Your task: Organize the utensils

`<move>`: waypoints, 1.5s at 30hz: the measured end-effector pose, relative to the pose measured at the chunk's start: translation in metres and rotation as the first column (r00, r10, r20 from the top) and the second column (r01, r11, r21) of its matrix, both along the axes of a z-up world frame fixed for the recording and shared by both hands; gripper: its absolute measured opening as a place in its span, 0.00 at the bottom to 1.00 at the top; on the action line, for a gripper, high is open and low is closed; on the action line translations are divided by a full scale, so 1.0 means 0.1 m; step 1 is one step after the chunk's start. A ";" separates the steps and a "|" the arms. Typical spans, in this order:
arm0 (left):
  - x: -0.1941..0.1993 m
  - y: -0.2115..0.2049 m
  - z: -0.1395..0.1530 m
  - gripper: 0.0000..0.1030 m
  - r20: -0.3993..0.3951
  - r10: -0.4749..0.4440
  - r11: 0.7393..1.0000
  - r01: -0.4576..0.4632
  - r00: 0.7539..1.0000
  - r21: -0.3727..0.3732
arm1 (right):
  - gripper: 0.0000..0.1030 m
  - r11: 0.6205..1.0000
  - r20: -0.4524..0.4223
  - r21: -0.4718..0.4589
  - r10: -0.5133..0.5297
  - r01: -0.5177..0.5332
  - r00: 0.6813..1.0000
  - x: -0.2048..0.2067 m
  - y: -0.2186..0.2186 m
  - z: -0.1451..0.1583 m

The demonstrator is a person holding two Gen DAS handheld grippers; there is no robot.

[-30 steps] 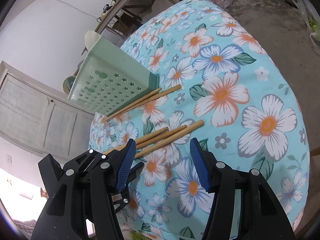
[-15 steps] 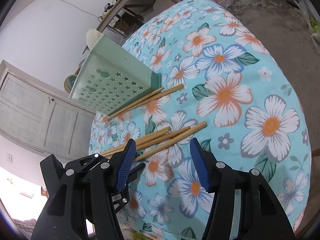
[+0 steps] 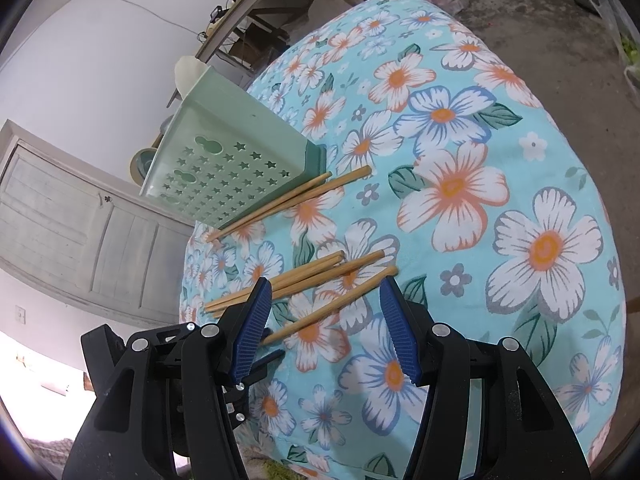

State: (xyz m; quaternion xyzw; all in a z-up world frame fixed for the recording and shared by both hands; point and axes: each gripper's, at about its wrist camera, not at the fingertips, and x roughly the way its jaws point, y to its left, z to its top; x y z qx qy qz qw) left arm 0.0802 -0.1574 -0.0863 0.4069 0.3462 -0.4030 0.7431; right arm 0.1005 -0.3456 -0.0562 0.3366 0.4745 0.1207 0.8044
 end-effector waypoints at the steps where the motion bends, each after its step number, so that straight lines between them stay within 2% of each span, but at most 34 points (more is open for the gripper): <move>1: -0.01 0.03 0.00 0.16 -0.003 0.004 1.000 -0.004 1.000 0.001 | 0.53 1.000 0.001 0.000 0.001 -0.001 1.000 0.00 0.00 0.00; 13: -0.11 0.24 0.05 0.16 -0.015 0.038 0.999 -0.038 0.999 -0.011 | 0.53 1.000 0.006 0.001 0.010 -0.010 1.000 -0.02 0.05 0.02; 18: -0.04 0.31 0.13 0.17 -0.028 0.054 0.998 -0.055 0.998 -0.020 | 0.53 1.000 0.006 0.005 0.003 -0.003 1.000 -0.02 0.03 0.02; 21: -0.01 0.38 0.22 0.20 -0.059 0.073 0.995 -0.076 0.996 -0.057 | 0.53 1.000 0.013 0.008 -0.002 0.002 1.000 -0.03 0.00 0.04; 24: 0.02 0.42 0.33 0.22 -0.110 0.082 0.987 -0.096 0.990 -0.126 | 0.53 1.000 0.019 0.012 -0.013 0.013 1.000 -0.05 -0.08 0.05; 31: 0.01 0.14 0.44 0.23 -0.112 0.067 0.976 -0.089 0.991 -0.199 | 0.53 0.998 0.023 0.020 -0.056 0.056 0.998 -0.08 -0.26 0.05; 37: 0.11 -0.25 0.28 0.23 -0.077 0.032 0.989 -0.042 0.997 -0.142 | 0.53 0.996 0.022 0.032 -0.085 0.084 0.996 -0.09 -0.37 0.05; 40: 0.19 -0.41 0.18 0.23 -0.083 0.023 0.993 -0.033 0.996 -0.112 | 0.53 0.995 0.016 0.037 -0.093 0.092 0.996 -0.09 -0.40 0.02; 45: 0.28 -0.54 0.14 0.23 -0.109 0.020 0.993 -0.033 0.994 -0.112 | 0.53 0.995 0.008 0.044 -0.095 0.094 0.995 -0.05 -0.38 -0.01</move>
